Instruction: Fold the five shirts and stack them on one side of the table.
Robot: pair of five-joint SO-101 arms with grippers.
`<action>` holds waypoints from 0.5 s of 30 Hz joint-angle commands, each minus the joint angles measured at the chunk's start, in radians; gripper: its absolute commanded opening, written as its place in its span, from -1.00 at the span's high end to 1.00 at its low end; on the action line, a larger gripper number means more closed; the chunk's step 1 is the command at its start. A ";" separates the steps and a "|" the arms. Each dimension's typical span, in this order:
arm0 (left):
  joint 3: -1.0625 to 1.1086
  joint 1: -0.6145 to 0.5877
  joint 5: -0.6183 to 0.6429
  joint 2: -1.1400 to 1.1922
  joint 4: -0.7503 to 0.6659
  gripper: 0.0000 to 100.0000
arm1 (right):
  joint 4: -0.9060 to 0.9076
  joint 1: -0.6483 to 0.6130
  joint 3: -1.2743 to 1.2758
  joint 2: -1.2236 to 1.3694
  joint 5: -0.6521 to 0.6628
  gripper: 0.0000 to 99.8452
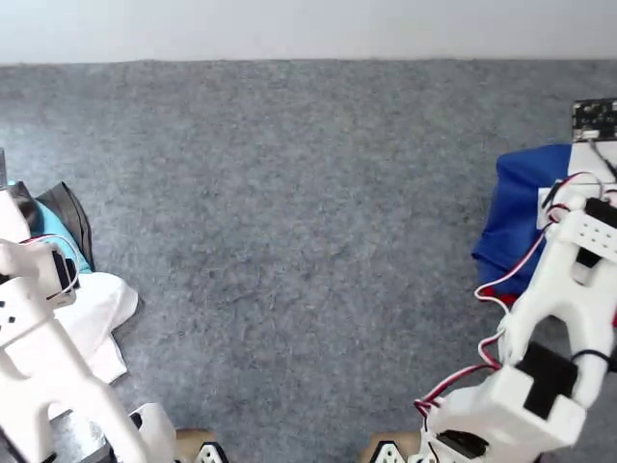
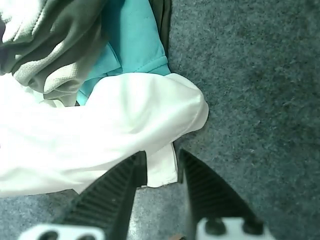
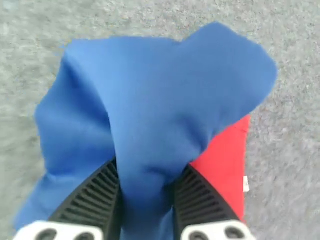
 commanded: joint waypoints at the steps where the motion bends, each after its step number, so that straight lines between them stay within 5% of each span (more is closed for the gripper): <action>1: -0.015 0.002 0.002 -0.026 0.005 0.78 | -0.058 0.027 -0.012 0.025 0.052 0.85; 7: -0.013 0.002 0.002 -0.026 0.005 0.78 | -0.039 0.073 -0.086 0.038 0.054 0.37; 15: -0.013 0.002 0.002 -0.026 0.005 0.78 | 0.260 0.056 -0.331 0.039 0.052 0.58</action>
